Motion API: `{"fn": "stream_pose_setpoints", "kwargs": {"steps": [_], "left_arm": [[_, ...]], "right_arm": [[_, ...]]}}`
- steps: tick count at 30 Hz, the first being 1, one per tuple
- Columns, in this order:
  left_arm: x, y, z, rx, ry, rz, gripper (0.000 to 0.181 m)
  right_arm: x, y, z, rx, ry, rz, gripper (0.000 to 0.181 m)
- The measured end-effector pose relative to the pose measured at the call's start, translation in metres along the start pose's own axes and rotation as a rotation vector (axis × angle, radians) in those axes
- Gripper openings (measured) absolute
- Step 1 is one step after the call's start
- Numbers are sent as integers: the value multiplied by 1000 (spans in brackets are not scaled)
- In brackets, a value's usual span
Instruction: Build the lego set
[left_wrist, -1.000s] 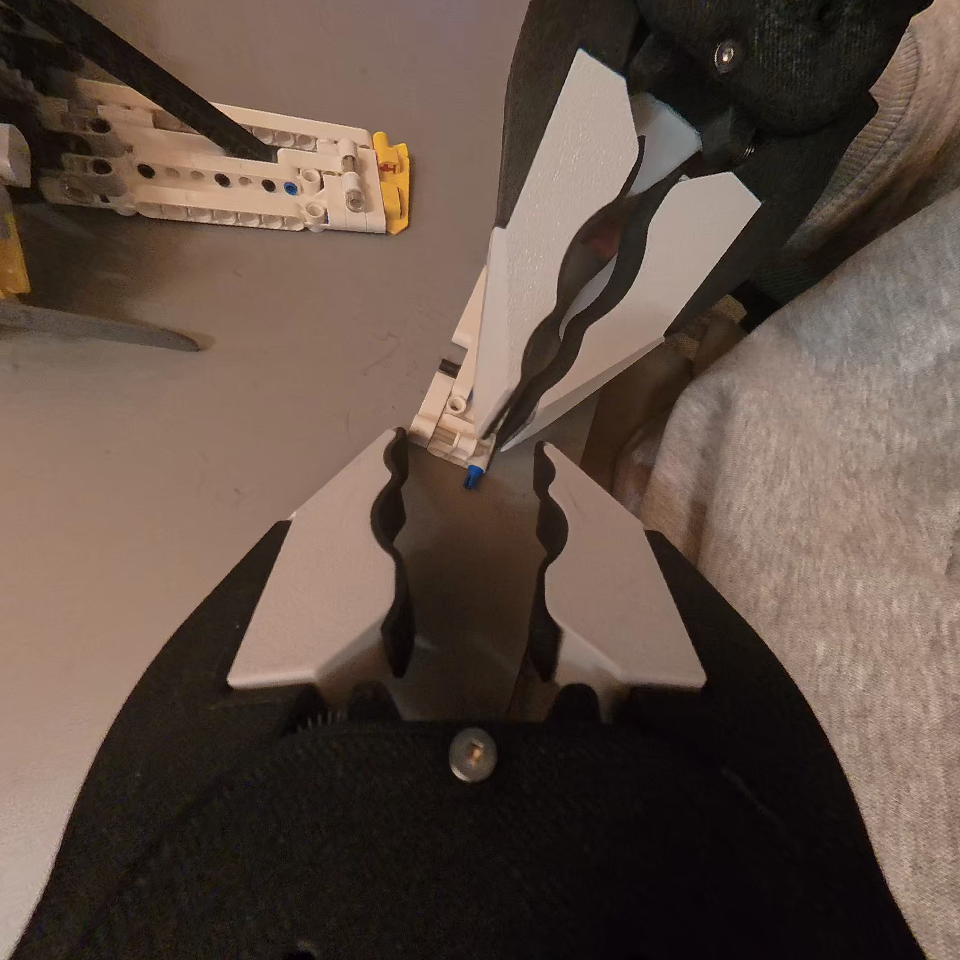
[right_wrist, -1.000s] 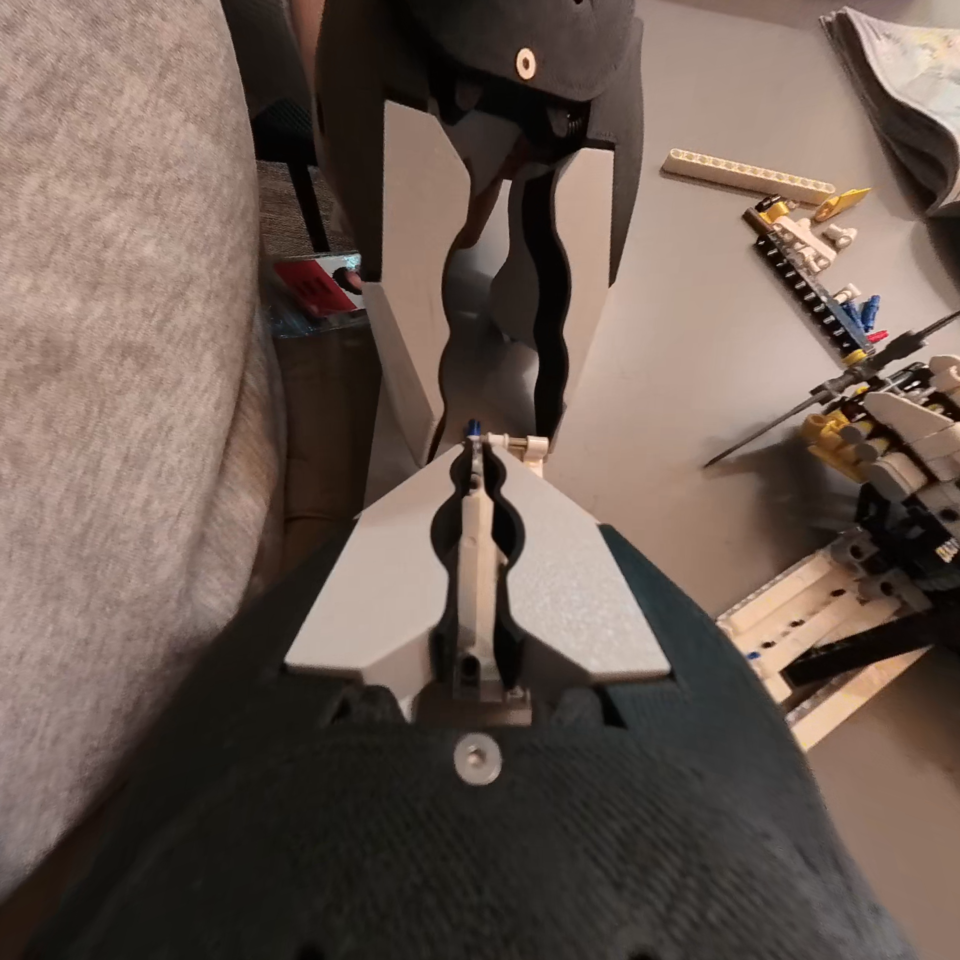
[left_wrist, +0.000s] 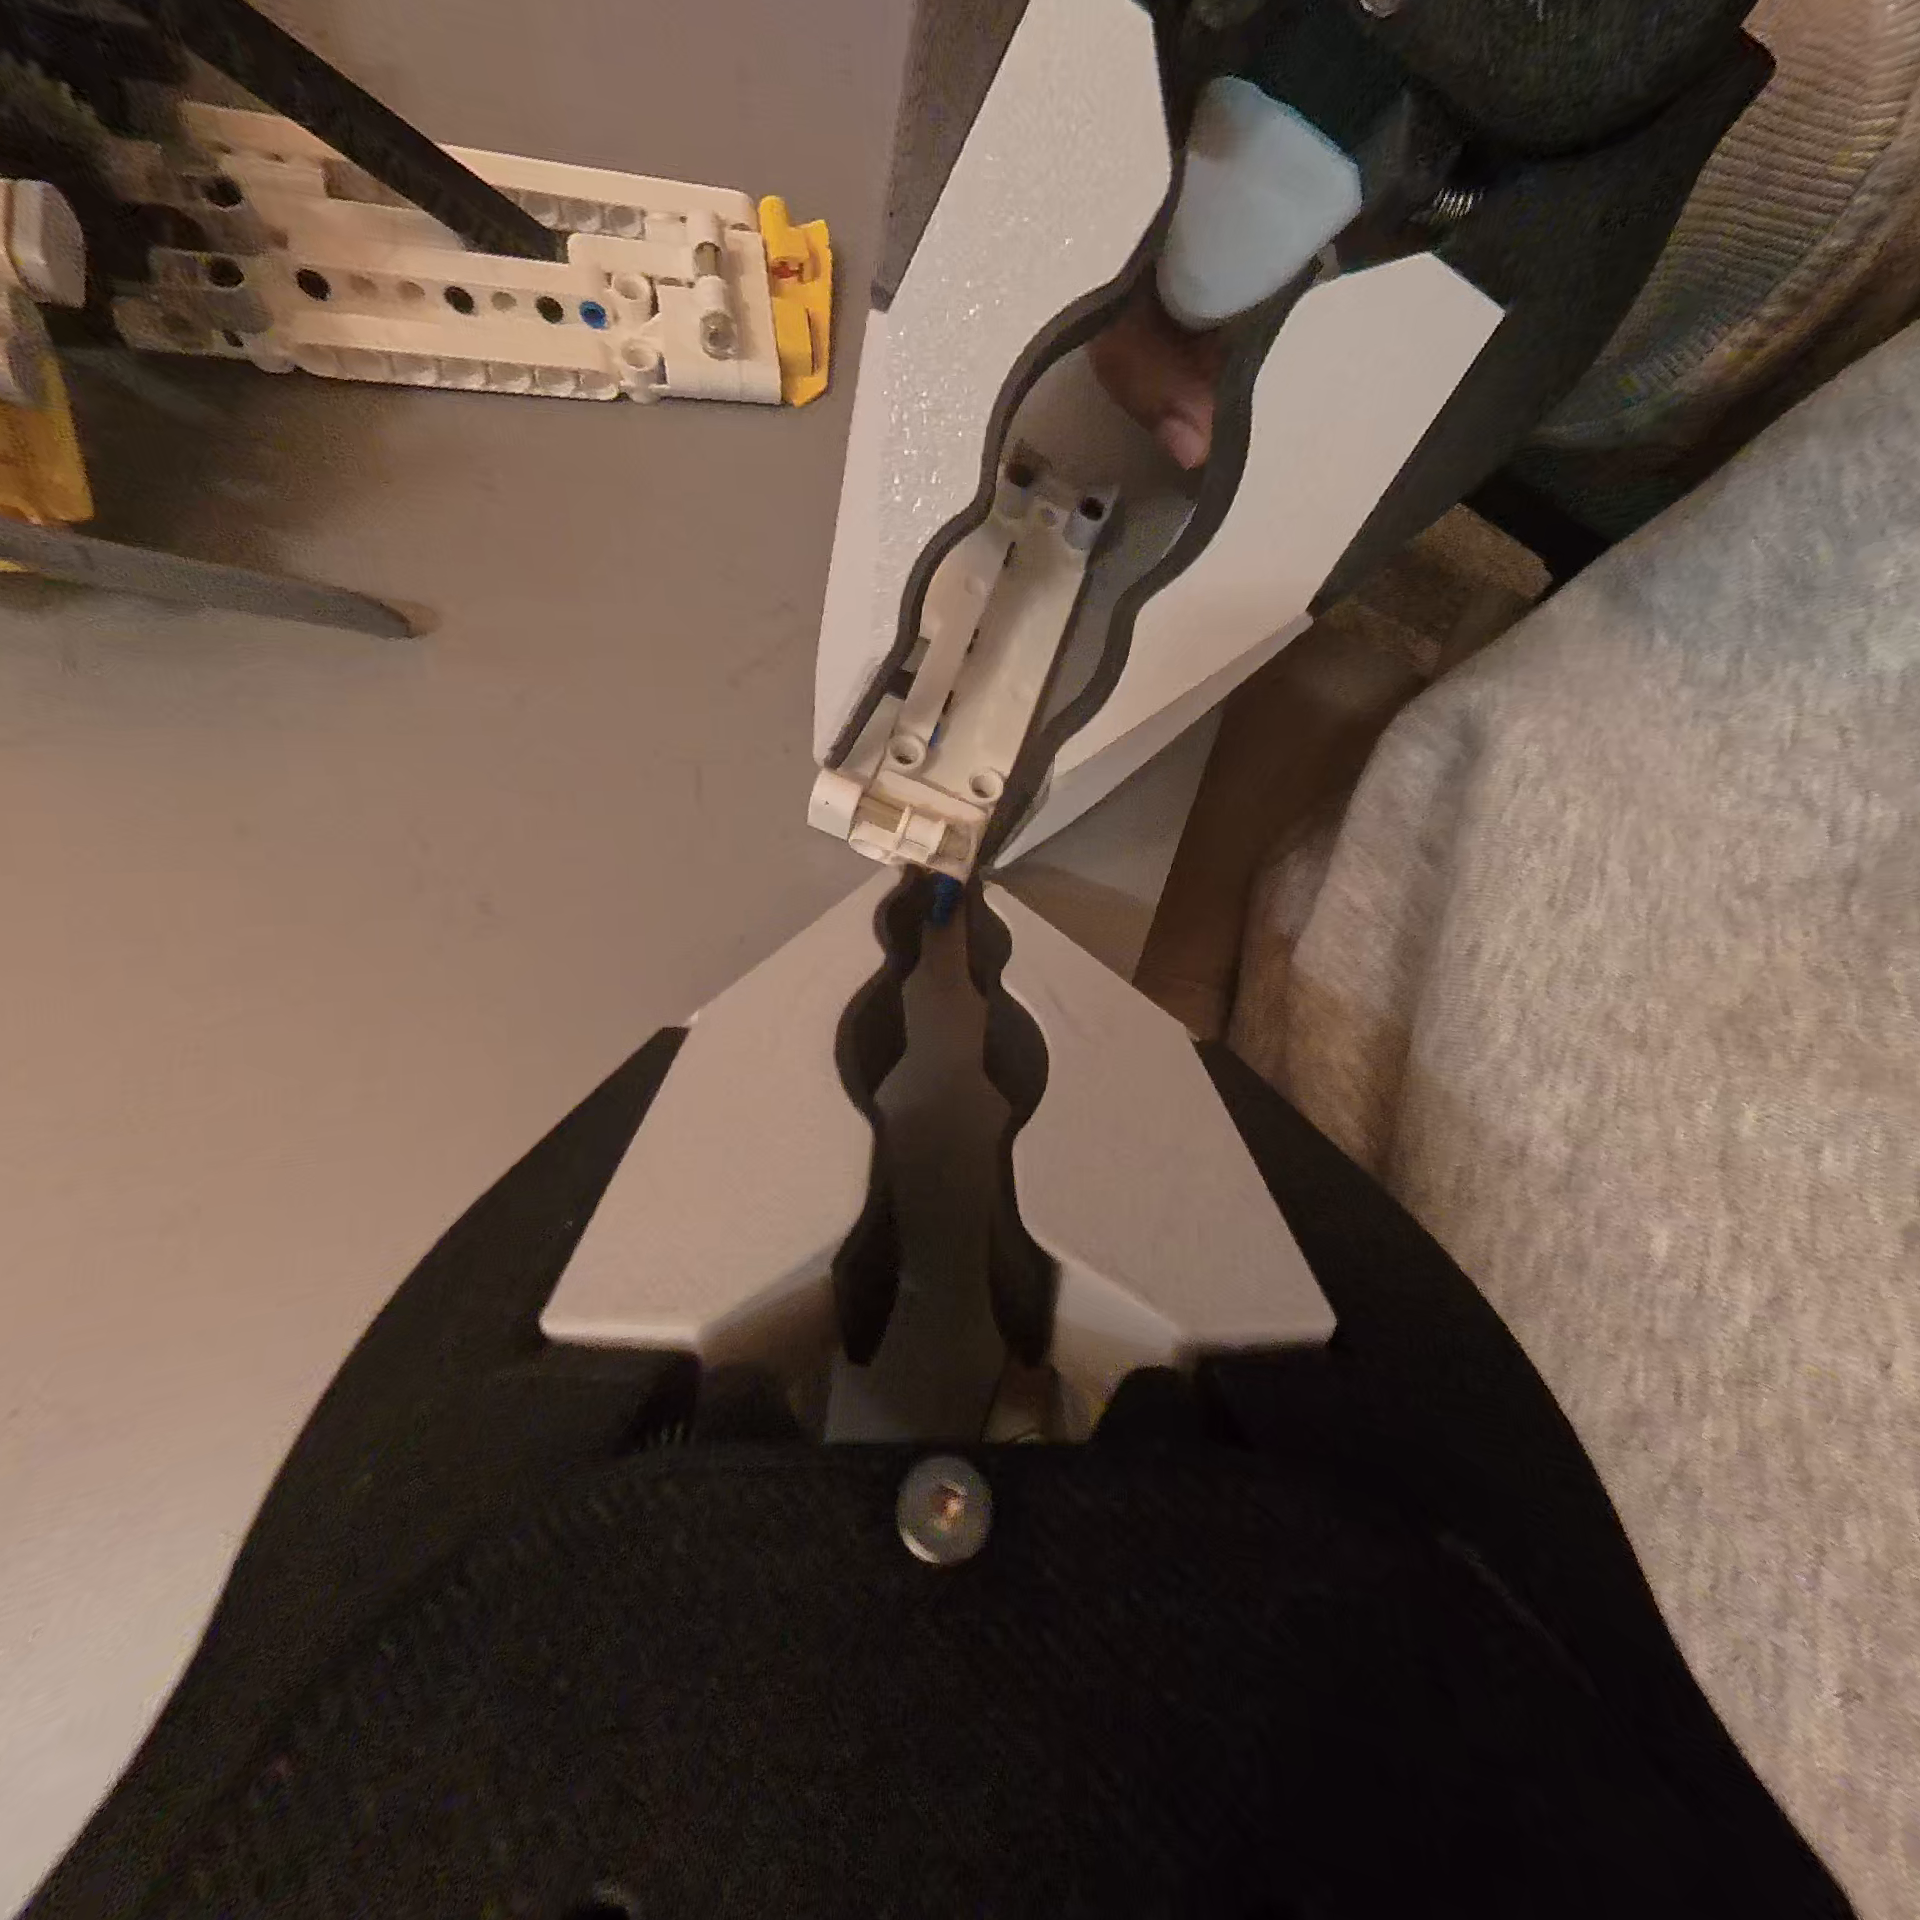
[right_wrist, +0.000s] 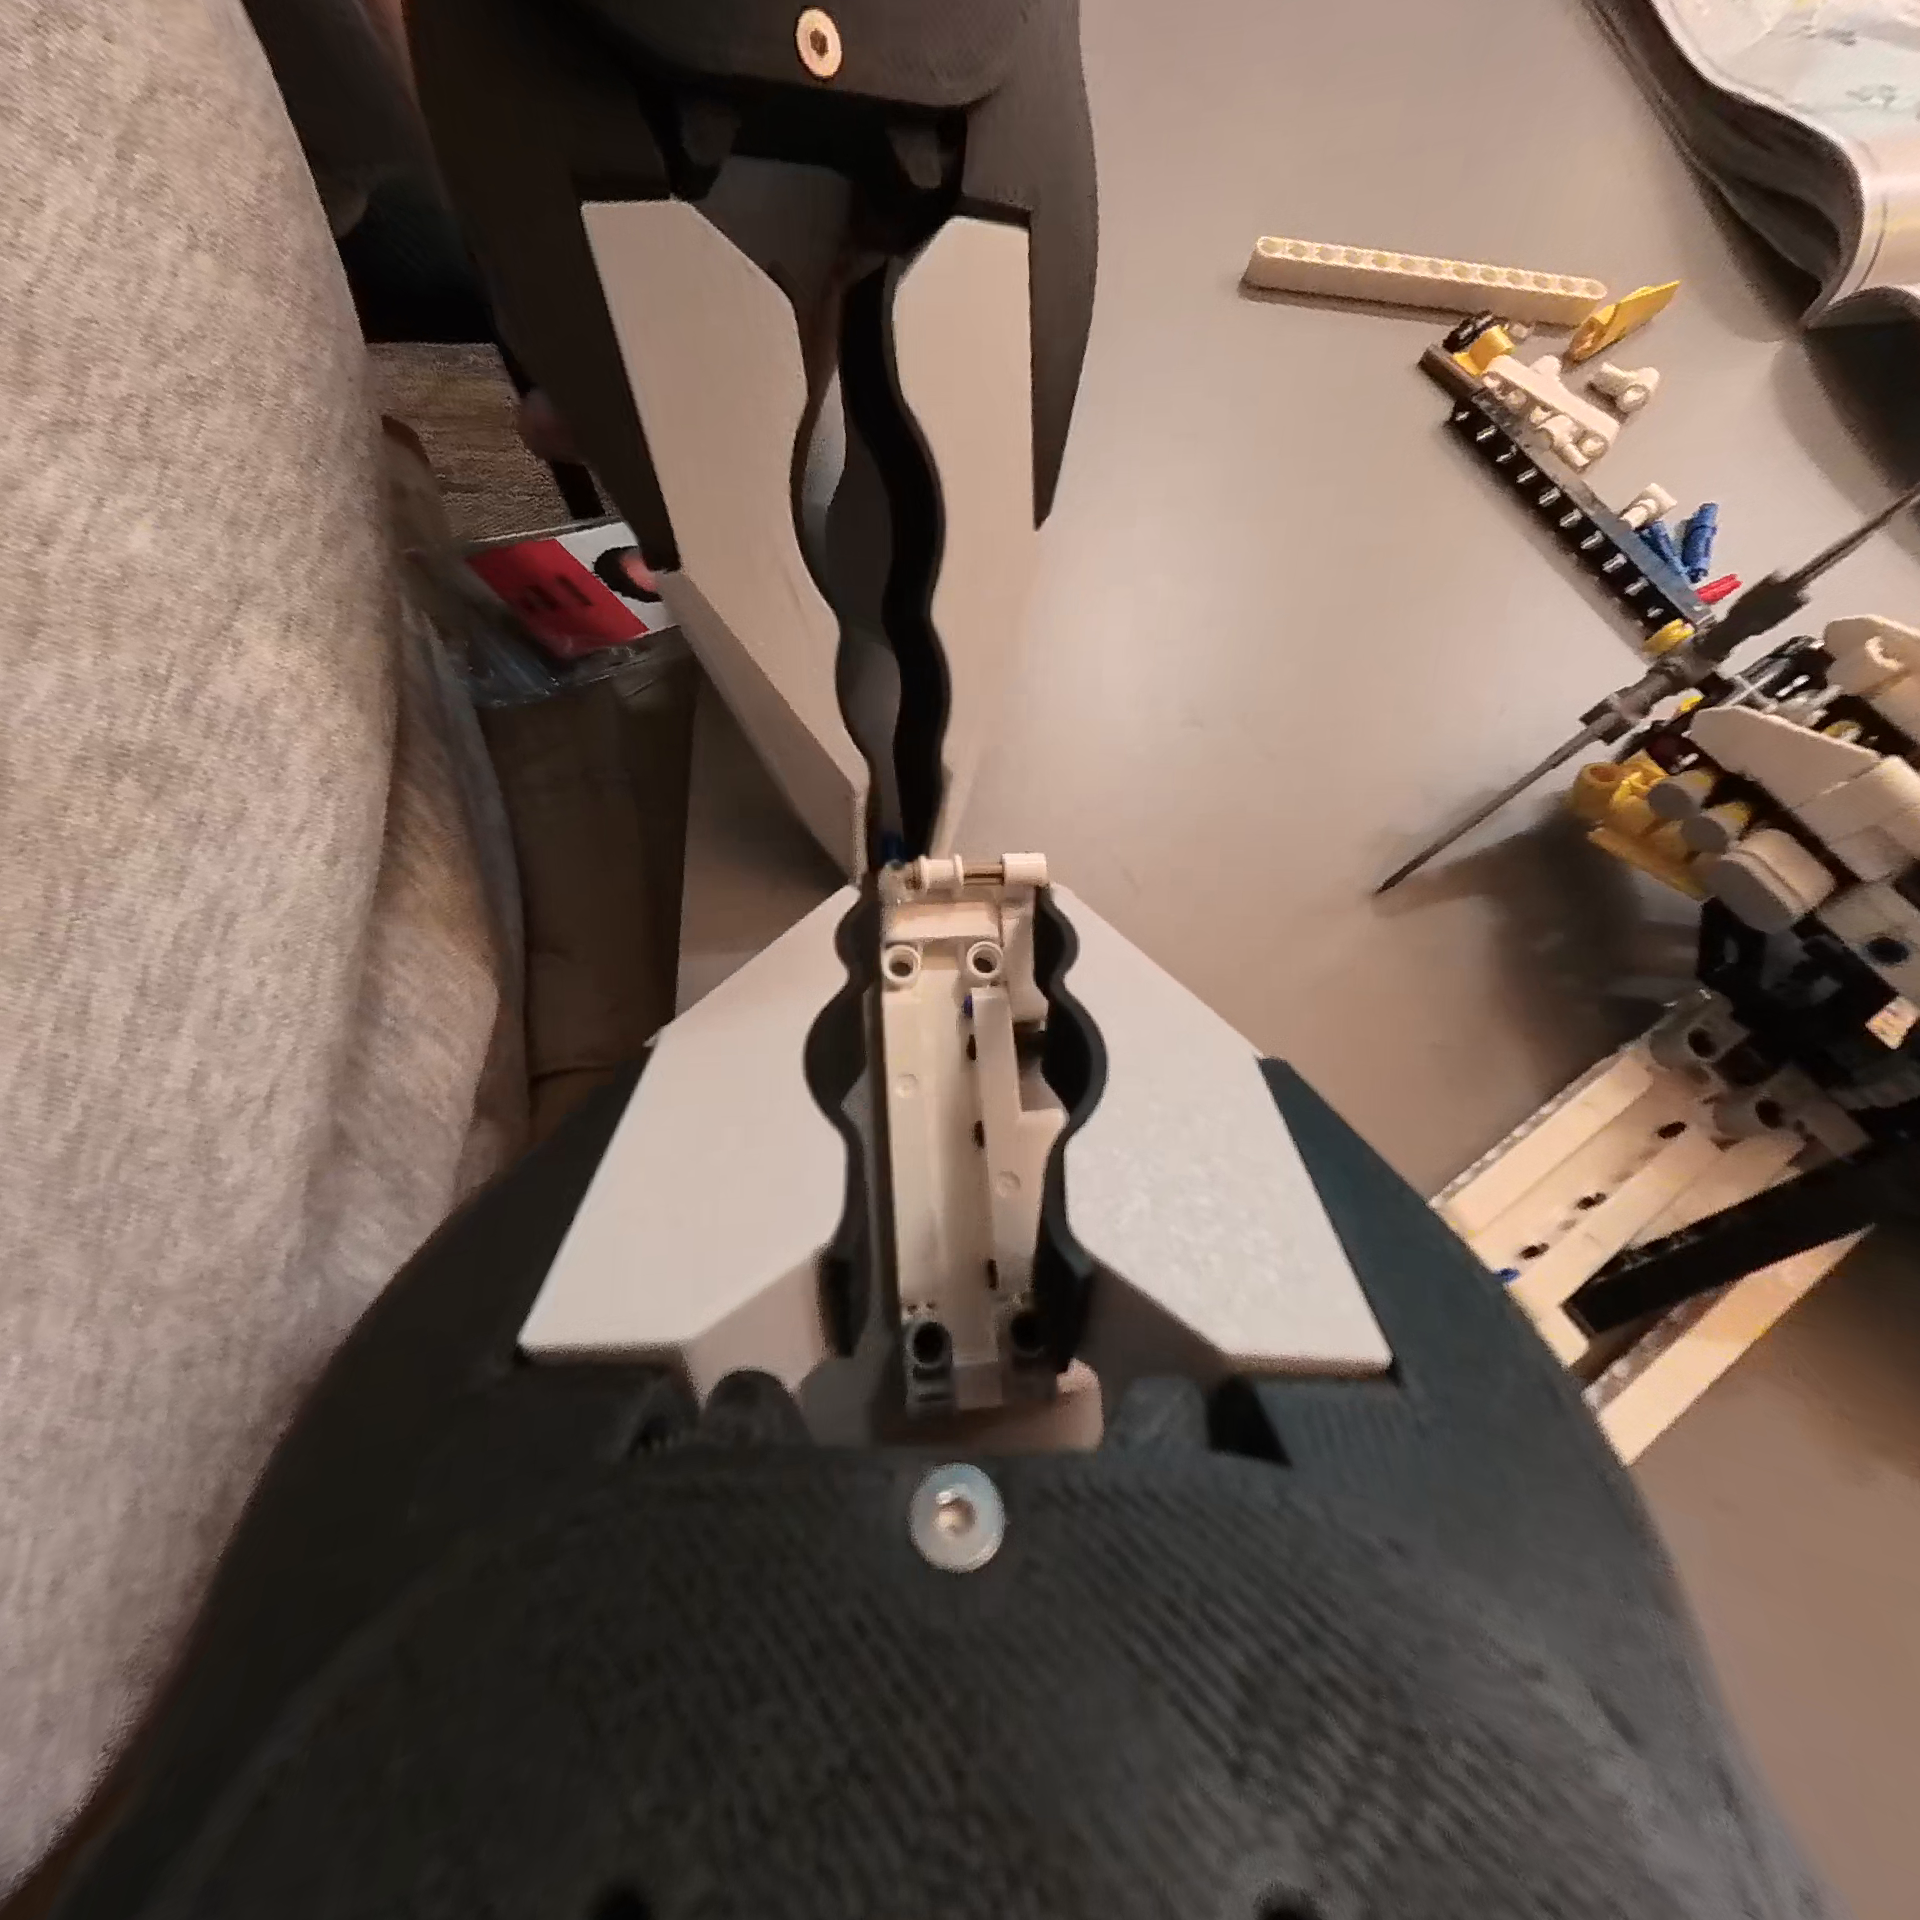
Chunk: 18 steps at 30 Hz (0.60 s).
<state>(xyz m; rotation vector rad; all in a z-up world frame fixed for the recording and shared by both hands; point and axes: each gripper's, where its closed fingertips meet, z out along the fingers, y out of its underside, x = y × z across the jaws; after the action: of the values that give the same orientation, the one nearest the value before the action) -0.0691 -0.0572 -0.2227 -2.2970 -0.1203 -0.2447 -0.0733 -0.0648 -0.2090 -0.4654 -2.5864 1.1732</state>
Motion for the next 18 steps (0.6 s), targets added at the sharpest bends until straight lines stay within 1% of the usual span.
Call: {"fn": "stream_pose_setpoints", "kwargs": {"steps": [12,18], "left_arm": [[1,0,0,-2,-1,19,5],[1,0,0,4,1,16,5]], "right_arm": [[2,2,1,-23,-11,-7,29],[7,-1,-1,-5,-10,-13,31]]}}
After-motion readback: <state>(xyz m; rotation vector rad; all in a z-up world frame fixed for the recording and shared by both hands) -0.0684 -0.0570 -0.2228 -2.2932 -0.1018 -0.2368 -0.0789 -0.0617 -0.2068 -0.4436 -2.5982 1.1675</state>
